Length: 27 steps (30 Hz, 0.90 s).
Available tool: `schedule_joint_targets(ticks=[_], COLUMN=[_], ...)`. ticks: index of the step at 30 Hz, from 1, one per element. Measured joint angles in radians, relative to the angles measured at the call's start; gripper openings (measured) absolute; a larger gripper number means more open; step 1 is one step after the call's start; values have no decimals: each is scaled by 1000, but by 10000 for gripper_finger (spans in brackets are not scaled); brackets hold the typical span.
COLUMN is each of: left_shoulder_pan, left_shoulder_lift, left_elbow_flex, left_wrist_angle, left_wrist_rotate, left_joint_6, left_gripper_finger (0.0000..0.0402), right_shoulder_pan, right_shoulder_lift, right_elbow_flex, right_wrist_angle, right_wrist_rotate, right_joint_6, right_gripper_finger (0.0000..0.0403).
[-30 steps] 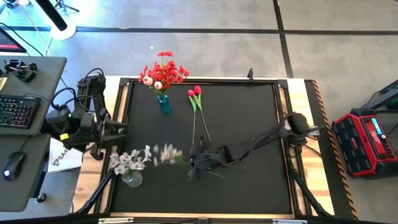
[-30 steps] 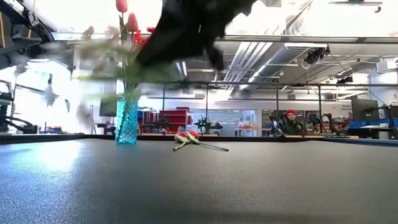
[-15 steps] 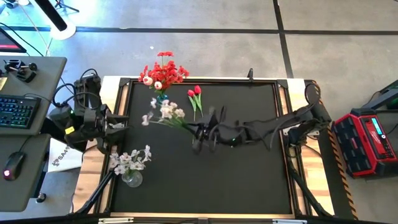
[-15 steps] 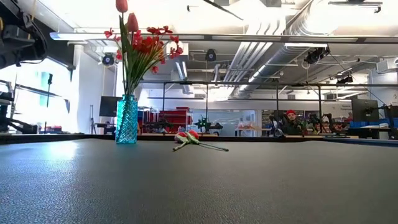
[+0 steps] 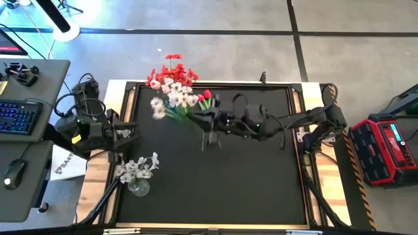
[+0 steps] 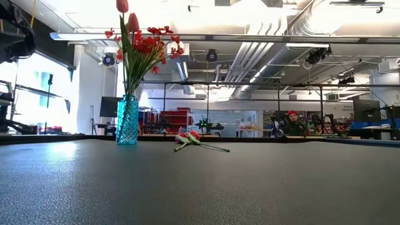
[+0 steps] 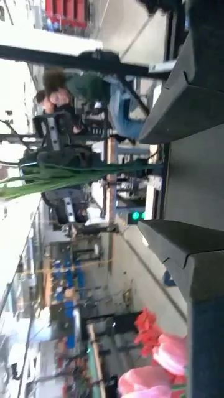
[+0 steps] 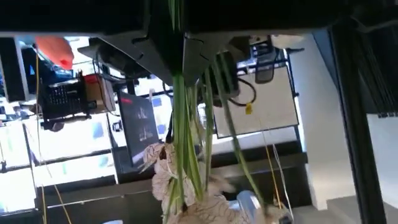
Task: Sort flowers into vase by color
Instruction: Put the white flower into the transparent vase
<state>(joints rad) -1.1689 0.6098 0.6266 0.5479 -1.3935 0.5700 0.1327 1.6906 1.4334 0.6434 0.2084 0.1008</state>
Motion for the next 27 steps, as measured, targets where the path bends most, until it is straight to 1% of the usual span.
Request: schedule_joint_targets(ticks=[5, 7, 11, 16, 20, 25, 27], left_shoulder_pan=[124, 170, 275, 411, 516, 633, 675], left_shoulder_lift=[12, 26, 87, 169, 230, 299, 321], left_elbow_flex=[0, 0, 0, 0, 2, 56, 85], left_wrist_angle=[3, 3, -4, -2, -7, -41, -61], left_wrist_rotate=[90, 160, 331, 469, 600, 675, 727], left_joint_6=[-76, -102, -143, -294, -400, -464, -477], left_gripper_finger=[196, 201, 215, 232, 243, 245, 244], right_shoulder_pan=[-39, -45, -43, -43, -43, -42, -40], right_shoulder_lift=[11, 12, 20, 19, 19, 20, 20], right_elbow_flex=[0, 0, 0, 0, 0, 0, 0], right_wrist_angle=[-7, -12, -7, -9, -27, -83, -87], right_wrist_rotate=[-42, -63, -68, -69, -83, -117, -120], right_joint_6=[84, 102, 101, 109, 109, 121, 130], right_gripper_finger=[0, 0, 0, 0, 0, 0, 0])
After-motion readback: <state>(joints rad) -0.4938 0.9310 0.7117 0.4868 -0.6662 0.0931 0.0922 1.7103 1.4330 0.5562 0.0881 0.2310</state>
